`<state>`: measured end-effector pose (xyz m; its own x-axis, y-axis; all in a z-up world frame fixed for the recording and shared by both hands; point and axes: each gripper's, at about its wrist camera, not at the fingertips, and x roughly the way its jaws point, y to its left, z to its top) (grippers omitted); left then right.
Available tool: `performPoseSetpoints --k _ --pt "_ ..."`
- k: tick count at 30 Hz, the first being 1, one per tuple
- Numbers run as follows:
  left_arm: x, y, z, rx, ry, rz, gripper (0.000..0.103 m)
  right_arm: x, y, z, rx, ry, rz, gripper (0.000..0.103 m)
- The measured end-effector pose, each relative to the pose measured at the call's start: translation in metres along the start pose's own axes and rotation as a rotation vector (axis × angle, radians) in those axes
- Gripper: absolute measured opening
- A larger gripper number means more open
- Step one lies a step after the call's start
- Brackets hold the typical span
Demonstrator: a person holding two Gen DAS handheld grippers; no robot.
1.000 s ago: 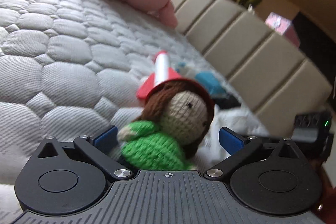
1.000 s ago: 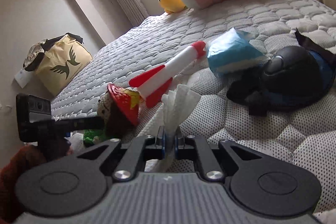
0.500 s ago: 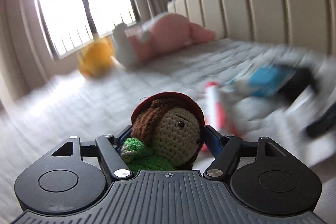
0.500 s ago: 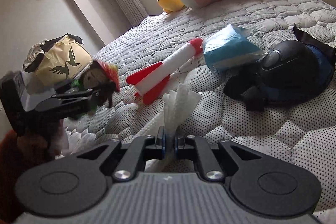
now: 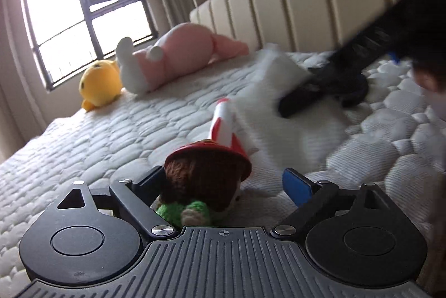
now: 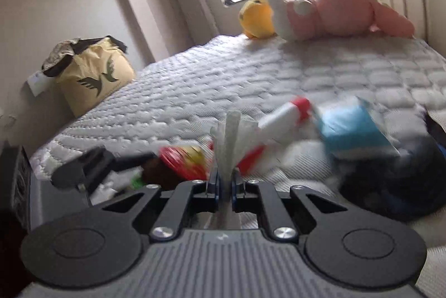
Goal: Organize soft objects
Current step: 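Rotate the doll with the left tool while the right tool rubs it with tissue, then wipe the doll's hair and sweater with tissue while the left tool holds it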
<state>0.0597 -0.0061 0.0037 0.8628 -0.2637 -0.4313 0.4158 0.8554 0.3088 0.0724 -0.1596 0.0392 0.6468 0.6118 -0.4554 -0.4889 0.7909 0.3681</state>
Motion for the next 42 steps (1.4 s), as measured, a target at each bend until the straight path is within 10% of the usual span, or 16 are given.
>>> performPoseSetpoints --k 6,12,24,30,42 --pt "0.005 -0.002 -0.016 0.013 0.01 0.001 0.099 0.016 0.037 0.02 0.059 0.019 0.313 0.009" --pt "-0.005 0.004 -0.023 -0.025 -0.016 -0.016 0.099 0.045 0.045 -0.006 -0.059 0.104 0.087 0.008" --pt "-0.017 0.019 -0.032 -0.098 0.014 -0.024 0.101 0.024 0.04 -0.014 -0.121 0.11 -0.068 0.009" --pt "-0.021 0.016 -0.033 -0.091 0.01 -0.029 0.101 0.022 0.06 -0.008 -0.033 0.134 0.197 0.009" --pt "-0.019 0.013 -0.031 -0.1 0.031 -0.063 0.102 0.017 0.031 -0.027 0.012 0.163 0.089 0.009"
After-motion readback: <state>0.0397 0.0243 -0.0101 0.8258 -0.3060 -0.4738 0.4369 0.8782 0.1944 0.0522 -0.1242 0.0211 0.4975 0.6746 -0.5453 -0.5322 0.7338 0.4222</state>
